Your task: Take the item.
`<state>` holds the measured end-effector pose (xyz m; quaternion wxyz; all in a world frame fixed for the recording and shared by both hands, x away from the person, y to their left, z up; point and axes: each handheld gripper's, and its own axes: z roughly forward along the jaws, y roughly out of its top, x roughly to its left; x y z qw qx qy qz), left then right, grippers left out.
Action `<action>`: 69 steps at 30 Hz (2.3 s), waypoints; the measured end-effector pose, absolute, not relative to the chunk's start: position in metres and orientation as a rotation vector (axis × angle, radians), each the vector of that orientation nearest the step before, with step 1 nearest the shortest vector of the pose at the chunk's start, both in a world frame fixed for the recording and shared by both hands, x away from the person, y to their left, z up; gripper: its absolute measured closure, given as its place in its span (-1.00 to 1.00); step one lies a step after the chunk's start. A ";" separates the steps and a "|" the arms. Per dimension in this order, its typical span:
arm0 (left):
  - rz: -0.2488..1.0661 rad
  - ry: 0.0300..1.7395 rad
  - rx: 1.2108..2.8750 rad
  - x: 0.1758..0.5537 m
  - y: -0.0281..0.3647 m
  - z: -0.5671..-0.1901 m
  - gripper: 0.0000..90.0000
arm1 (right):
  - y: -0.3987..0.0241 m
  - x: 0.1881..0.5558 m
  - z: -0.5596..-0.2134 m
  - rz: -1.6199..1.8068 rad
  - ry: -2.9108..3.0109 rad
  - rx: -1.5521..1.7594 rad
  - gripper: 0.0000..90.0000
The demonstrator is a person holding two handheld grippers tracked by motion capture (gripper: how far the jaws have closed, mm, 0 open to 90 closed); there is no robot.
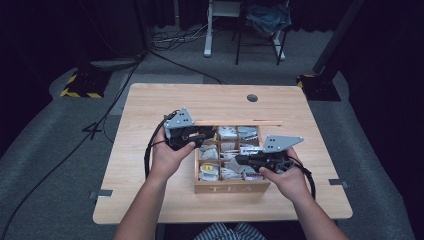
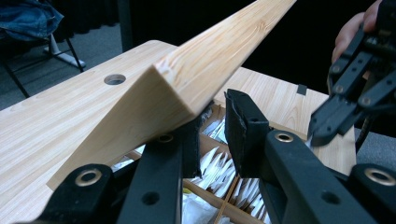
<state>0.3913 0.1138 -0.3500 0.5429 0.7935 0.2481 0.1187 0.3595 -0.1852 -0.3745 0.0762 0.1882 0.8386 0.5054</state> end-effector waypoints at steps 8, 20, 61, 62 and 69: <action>0.287 0.592 1.889 0.392 0.114 -0.350 0.67 | -0.211 0.358 -0.363 1.544 2.427 0.617 1.00; 0.286 0.597 1.889 0.392 0.114 -0.351 0.67 | -0.239 0.355 -0.353 1.502 2.370 0.665 1.00; 0.288 0.610 1.905 0.390 0.114 -0.354 0.67 | -0.322 0.361 -0.374 1.282 2.208 0.932 1.00; 0.289 0.609 1.905 0.390 0.114 -0.354 0.67 | -0.325 0.362 -0.378 1.266 2.205 0.951 1.00; 0.287 0.609 1.904 0.390 0.114 -0.354 0.67 | -0.330 0.368 -0.387 1.235 2.202 0.996 1.00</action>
